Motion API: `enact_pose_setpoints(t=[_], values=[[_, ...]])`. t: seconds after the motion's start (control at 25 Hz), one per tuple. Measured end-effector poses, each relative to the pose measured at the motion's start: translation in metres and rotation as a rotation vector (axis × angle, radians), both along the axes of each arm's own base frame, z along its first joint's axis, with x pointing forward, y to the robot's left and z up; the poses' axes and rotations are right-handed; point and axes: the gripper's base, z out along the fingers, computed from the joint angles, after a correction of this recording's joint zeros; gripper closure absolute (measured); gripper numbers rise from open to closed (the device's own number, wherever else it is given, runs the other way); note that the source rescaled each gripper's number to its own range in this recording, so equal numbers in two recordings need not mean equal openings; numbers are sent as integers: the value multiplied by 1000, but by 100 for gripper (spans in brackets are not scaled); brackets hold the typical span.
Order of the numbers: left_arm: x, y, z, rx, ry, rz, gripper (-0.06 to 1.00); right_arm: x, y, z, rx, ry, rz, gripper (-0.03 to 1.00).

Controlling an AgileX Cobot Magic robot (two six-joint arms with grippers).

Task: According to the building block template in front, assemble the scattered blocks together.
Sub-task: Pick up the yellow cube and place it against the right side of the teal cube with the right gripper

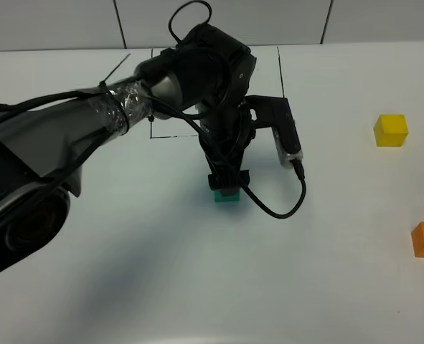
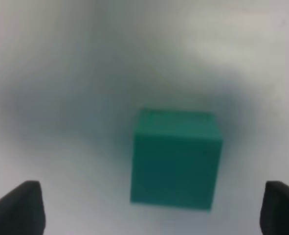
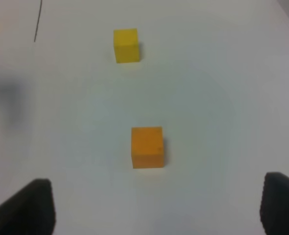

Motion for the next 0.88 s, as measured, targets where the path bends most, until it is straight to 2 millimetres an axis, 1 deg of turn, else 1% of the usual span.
enact_pose_setpoints(t=[0.12,0.2,0.28,0.4,0.48,0.52,0.6,0.72,0.88], values=[[-5,5,21,-2,4,69,-6,0,0,0,0,0,0,20],[-8,8,35,-14,-3,169,-3,0,0,0,1,0,1,20],[-9,15,49,-20,-26,274,1,0,0,0,1,0,0,20],[0,34,68,-38,-67,422,12,0,0,0,1,0,0,20],[10,54,81,-65,-89,517,17,0,0,0,2,0,1,20],[13,63,89,-81,-98,561,18,0,0,0,2,0,2,20],[20,88,102,-109,-108,656,20,0,0,0,2,0,2,20],[19,127,119,-121,-119,773,21,0,0,0,3,0,2,20],[1,186,126,-144,-144,932,21,0,0,0,4,0,3,20]])
